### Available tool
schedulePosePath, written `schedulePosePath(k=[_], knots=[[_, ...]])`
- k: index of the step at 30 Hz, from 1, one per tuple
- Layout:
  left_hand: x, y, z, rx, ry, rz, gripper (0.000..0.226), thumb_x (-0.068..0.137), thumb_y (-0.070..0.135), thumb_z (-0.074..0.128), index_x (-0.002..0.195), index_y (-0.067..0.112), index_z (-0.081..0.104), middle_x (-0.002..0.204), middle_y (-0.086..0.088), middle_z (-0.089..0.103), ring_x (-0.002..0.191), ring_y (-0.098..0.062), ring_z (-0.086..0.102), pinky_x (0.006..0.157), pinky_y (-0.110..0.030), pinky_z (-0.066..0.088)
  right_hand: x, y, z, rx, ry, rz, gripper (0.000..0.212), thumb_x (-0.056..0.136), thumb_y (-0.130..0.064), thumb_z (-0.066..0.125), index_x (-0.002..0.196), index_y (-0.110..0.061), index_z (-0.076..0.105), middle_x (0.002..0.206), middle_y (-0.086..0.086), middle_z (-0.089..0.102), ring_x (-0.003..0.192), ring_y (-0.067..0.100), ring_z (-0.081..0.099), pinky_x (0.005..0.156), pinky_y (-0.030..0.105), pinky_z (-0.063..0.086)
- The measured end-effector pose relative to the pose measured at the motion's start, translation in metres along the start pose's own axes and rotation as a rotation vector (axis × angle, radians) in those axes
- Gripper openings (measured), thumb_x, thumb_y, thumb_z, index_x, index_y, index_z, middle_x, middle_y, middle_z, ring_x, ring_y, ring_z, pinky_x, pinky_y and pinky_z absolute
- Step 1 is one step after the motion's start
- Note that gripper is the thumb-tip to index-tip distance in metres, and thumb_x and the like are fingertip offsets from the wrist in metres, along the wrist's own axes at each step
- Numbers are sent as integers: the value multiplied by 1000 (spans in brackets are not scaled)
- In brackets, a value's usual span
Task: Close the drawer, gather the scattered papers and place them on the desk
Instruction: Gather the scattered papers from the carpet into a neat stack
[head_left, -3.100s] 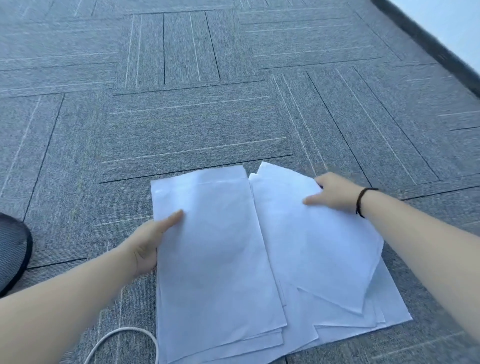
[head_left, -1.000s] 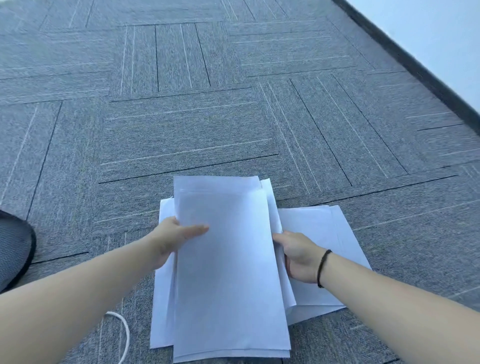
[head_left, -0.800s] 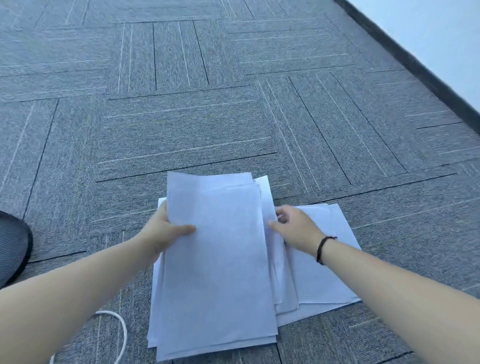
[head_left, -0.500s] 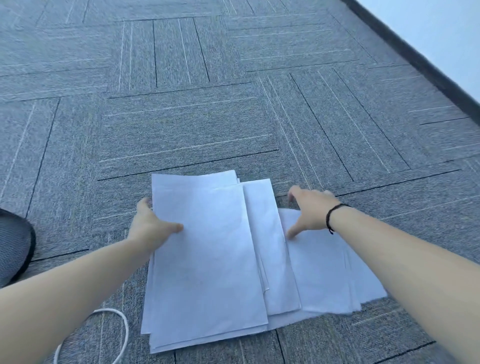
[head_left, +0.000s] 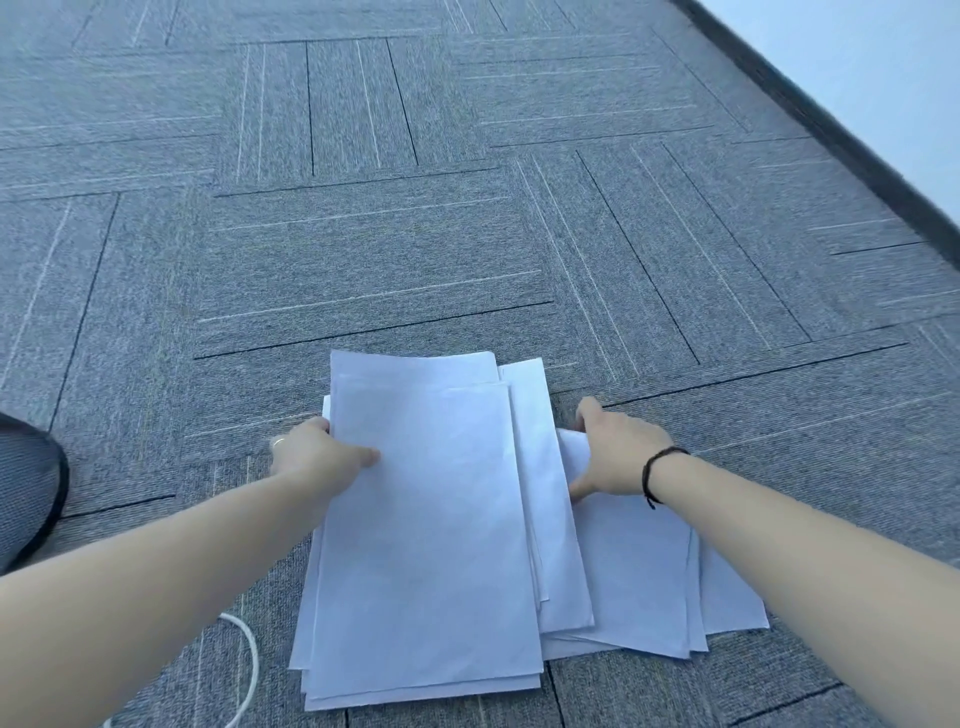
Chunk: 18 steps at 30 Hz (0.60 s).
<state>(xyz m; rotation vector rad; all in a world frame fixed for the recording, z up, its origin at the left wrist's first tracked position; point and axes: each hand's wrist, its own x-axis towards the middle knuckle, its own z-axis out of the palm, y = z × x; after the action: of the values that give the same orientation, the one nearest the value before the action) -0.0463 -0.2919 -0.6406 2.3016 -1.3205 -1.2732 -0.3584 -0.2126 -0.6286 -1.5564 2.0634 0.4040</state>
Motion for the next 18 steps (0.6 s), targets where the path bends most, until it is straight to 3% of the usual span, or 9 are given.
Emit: schedulePosePath(k=[2,4,5,8,11,14,18], knots=[[-1,0,0,21,-3,19,36,62,27,88,90,19,68,102,-9,73,87,-30,71,85,-45,60,3,4,-6,73,-49,-30,64,60,-48,81,109,-21,50,95,-4,57,88,21,59,74,33,51],[0,-1,-3,44,-8,21,34,67,23,88,93,14,69,99,-9,74,88,-30,71,85,-44,59,9,11,-15,178,-102,-95,19,74,-30,75,85,-23,61,82,-4,62,80,18,61,60,26,46],[1,-2,-4,50,-4,25,33,69,22,88,93,11,68,97,-10,74,88,-30,71,85,-44,59,13,17,-18,237,-114,-113,11,78,-26,73,75,-23,63,75,-4,63,74,17,61,56,25,44],[1,-3,-7,58,8,44,27,75,21,84,88,6,66,88,-10,72,85,-31,68,77,-42,57,23,40,-25,472,5,-52,10,82,-18,72,76,-10,72,71,4,62,64,18,55,58,27,42],[5,-7,-8,20,7,43,24,80,18,81,73,11,59,75,-5,64,66,-22,57,55,-30,41,31,67,-29,750,182,92,11,86,-10,69,90,0,72,80,14,68,69,22,60,63,29,46],[10,-9,-11,25,36,57,21,79,21,81,72,12,63,80,-8,71,68,-25,60,60,-30,42,35,86,-24,1091,223,199,15,89,-5,65,103,-1,69,98,22,71,73,26,65,69,33,52],[11,-7,-10,10,61,60,21,80,21,80,74,13,61,81,-7,70,69,-24,58,62,-31,41,38,97,-15,1137,301,273,8,89,-6,62,87,-5,69,81,14,68,61,21,64,62,29,52]])
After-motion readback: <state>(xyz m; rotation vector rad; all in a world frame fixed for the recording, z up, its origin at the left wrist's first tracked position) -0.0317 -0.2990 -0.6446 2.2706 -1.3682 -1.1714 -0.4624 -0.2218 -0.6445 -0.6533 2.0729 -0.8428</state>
